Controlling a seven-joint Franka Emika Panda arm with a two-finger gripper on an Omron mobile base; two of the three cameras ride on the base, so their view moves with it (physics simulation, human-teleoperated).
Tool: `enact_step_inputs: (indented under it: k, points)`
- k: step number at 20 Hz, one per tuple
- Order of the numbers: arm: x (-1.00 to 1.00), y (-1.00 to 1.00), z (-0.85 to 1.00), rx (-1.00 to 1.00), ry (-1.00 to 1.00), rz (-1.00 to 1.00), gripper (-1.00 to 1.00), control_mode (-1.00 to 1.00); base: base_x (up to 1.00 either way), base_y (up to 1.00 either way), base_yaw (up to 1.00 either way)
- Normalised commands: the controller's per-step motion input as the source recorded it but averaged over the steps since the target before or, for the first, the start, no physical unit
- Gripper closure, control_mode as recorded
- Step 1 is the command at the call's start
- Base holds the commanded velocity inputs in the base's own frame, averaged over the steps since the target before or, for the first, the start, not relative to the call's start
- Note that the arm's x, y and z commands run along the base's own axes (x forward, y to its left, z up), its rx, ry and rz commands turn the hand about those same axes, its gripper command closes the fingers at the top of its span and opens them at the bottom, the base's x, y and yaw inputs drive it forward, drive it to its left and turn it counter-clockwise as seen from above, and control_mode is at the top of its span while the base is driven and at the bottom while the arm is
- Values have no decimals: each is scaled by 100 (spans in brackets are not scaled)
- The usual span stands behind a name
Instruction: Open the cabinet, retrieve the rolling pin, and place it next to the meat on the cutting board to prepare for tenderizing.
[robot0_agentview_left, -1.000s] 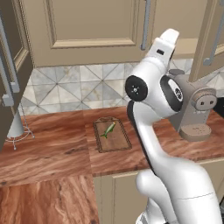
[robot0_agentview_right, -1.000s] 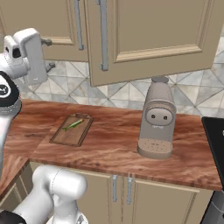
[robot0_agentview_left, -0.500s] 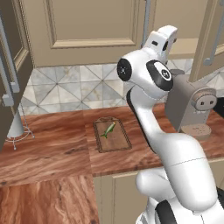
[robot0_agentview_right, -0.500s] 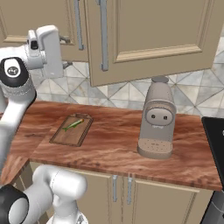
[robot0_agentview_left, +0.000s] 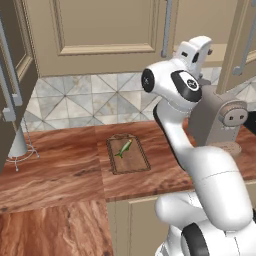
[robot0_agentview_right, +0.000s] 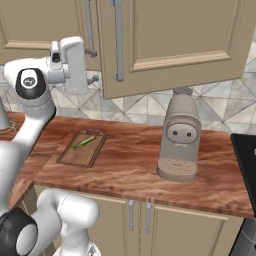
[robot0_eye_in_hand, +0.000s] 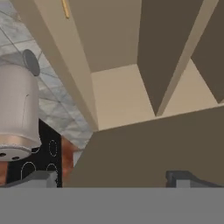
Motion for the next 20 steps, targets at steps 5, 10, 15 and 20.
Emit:
enact_step_inputs:
  k: [5,10,15,20]
  points:
    - [35,-23,0,0,10,-8,-100,-100,0,0,0]
    - [16,-21,0,0,7,-6,-100,-100,0,0,0]
    - [0,-34,0,0,2,-7,-100,-100,0,0,0]
    - [-4,-52,0,0,1,-7,-100,-100,0,0,0]
